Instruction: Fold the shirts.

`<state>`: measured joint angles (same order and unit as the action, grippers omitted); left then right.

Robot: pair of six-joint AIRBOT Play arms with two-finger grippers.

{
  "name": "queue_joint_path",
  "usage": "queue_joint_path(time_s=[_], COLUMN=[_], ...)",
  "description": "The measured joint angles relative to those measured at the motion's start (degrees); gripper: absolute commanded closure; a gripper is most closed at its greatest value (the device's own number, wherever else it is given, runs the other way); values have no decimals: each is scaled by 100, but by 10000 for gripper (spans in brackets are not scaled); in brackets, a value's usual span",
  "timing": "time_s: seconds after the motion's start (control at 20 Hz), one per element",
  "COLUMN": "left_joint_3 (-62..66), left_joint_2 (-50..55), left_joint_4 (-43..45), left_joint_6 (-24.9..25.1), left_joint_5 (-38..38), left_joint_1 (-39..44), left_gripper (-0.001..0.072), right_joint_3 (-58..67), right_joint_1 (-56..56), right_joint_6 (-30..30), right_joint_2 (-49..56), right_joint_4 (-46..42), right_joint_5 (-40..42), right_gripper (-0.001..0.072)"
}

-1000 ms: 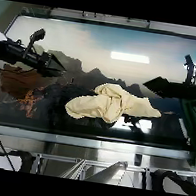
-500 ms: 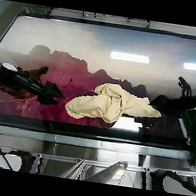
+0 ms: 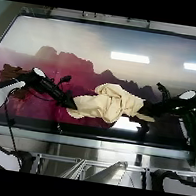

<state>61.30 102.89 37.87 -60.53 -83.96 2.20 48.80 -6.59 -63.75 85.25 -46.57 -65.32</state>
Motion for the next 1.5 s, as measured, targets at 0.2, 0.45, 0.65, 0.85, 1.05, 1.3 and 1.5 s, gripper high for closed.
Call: queue_joint_path(time_s=[0.2,0.45,0.65,0.85,1.05,1.3,1.5], left_joint_3=[549,1204,780,-229,-835,-758,-203], left_joint_2=[-236,-1320,-1786,-1700,-1152,-411,-76], left_joint_4=[-186,-343,249,487,173,-546,-691], left_joint_6=[2,-7,-199,-264,-83,278,382], left_joint_5=[-125,-299,-94,450,826,874,452], left_joint_1=[22,-203,-413,-658,-684,-227,192], left_gripper=[695,687,404,-1,21,449,697], right_joint_3=[170,826,861,435,203,136,131], right_joint_1=[44,-343,-437,-354,-293,-251,-256], right_joint_6=[514,750,577,503,509,533,549], right_joint_2=[-229,-1390,-1784,-1672,-1534,-1488,-1493], right_joint_4=[713,1416,1134,909,859,822,820], right_joint_5=[-369,-769,-896,-800,-669,-581,-579], right_gripper=[695,696,695,696,696,695,696])
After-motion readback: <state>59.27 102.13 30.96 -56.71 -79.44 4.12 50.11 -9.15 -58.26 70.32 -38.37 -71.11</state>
